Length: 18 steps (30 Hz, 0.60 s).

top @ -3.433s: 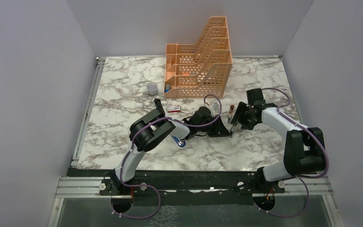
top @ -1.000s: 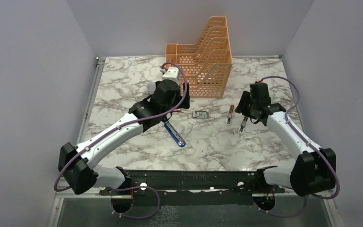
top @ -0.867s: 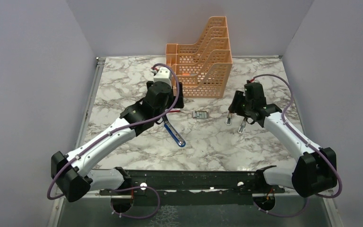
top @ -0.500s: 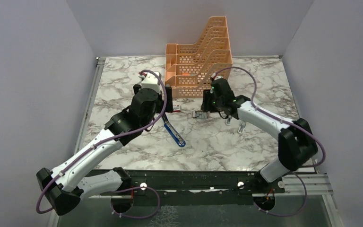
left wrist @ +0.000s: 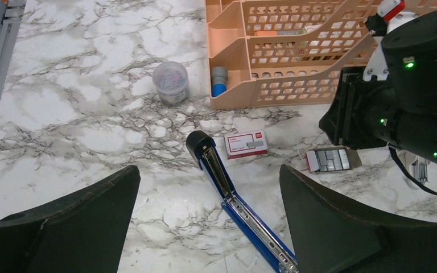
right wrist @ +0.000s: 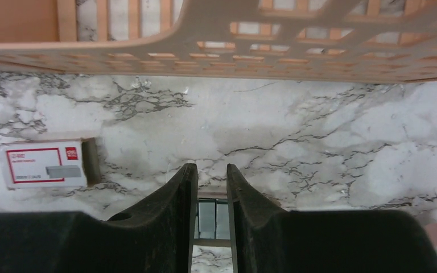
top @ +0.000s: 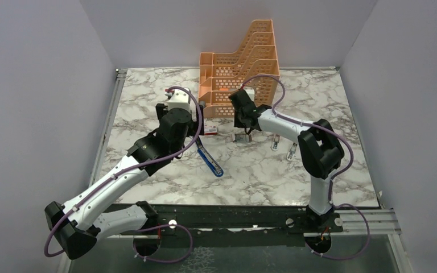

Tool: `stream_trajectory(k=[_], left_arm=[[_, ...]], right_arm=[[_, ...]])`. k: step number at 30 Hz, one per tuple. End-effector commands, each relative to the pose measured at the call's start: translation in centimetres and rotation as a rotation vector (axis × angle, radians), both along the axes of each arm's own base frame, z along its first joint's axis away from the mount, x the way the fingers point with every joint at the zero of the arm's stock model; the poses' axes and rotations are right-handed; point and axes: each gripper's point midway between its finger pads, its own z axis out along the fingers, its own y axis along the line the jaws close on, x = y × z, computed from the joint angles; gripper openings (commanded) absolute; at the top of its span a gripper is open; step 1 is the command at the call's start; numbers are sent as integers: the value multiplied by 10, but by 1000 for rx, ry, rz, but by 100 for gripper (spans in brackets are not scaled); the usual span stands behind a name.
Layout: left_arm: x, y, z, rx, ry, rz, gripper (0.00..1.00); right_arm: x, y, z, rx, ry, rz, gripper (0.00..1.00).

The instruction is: Load the staples into the stapler

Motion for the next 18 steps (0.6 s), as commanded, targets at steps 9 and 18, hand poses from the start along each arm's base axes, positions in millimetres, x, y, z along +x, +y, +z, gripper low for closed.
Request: stream_trajectory(k=[9, 18], left_arm=[[9, -6, -22, 50, 47, 17, 93], [9, -6, -22, 46, 47, 17, 93]], right_arm=[[0, -15, -55, -132, 90, -63, 27], [-24, -41, -65, -217, 163, -114, 27]])
